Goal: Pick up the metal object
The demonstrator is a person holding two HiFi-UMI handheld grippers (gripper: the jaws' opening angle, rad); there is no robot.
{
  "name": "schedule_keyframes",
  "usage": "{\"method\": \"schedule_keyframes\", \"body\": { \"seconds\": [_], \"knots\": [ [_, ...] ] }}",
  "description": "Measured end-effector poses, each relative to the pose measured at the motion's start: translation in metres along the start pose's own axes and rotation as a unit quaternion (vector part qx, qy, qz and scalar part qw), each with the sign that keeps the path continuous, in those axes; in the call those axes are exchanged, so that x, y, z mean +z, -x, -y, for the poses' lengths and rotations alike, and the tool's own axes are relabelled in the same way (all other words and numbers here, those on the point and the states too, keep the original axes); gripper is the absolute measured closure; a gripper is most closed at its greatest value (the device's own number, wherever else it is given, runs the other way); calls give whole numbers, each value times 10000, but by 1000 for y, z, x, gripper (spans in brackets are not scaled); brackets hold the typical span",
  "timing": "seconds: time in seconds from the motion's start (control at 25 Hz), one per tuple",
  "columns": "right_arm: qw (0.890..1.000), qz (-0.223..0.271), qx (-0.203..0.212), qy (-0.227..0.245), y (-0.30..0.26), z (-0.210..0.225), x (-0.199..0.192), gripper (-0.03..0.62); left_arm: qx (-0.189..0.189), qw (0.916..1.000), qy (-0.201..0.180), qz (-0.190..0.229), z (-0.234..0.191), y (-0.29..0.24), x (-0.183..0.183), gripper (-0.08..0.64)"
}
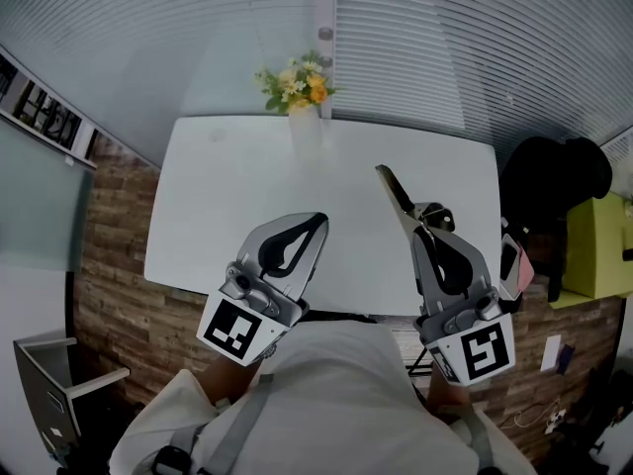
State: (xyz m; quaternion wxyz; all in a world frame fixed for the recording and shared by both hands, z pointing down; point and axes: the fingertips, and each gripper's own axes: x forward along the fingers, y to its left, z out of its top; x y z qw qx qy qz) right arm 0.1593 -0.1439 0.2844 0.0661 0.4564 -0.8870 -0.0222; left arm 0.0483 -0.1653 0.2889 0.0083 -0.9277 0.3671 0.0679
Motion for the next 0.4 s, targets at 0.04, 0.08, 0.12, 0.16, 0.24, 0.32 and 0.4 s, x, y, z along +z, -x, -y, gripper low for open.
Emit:
{"method": "schedule_keyframes", "body": {
  "seconds": [0.04, 0.08, 0.12, 0.16, 0.24, 0.32, 0.4],
  "knots": [
    [10000, -5, -4, 5, 0, 0, 0, 581, -2, 10000, 1, 2, 0, 0, 0, 558],
    [10000, -12, -9, 11, 0, 0, 0, 581, -6, 10000, 0, 5, 0, 0, 0, 558],
    [10000, -20, -13, 16, 0, 0, -1, 581, -12, 10000, -4, 9, 0, 1, 0, 558],
    [10000, -25, -15, 21, 0, 0, -1, 581, -16, 10000, -8, 11, 1, 1, 0, 558],
    [10000, -24, -14, 27, 0, -1, -1, 582, -19, 10000, -8, 7, 0, 1, 0, 558],
    [10000, -25, -16, 39, 0, -1, -1, 581, -19, 10000, -2, 3, 0, 1, 0, 558],
    [10000, -31, -21, 49, 0, 0, -1, 581, -20, 10000, 2, 4, 0, 0, 0, 558]
  ]
}}
